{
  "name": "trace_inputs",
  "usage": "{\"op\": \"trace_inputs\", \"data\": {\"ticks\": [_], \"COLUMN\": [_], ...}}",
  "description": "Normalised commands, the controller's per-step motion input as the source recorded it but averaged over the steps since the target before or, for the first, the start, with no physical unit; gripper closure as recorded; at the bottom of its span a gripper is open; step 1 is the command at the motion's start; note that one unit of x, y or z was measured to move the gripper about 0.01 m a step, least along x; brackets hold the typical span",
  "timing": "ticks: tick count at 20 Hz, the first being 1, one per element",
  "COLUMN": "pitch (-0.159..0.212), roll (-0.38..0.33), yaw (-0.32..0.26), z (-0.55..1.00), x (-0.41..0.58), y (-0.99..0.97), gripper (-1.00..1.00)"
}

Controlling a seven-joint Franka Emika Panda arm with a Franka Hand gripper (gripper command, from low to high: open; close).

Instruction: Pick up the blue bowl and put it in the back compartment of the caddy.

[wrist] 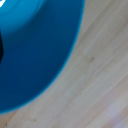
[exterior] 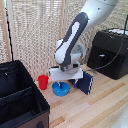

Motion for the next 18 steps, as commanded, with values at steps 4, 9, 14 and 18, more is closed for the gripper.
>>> {"op": "trace_inputs", "data": {"ticks": [4,9,14,18], "pitch": [-0.08,-0.013,-0.029,-0.098], "roll": [0.0,0.0,0.0,0.0], "yaw": [-0.047,-0.042,-0.052,-0.097], "z": [-0.21,-0.06,0.04,0.37], "x": [0.095,0.021,-0.098,-0.117], "y": [0.01,0.02,0.06,0.05], "gripper": [1.0,1.0,1.0,1.0]}}
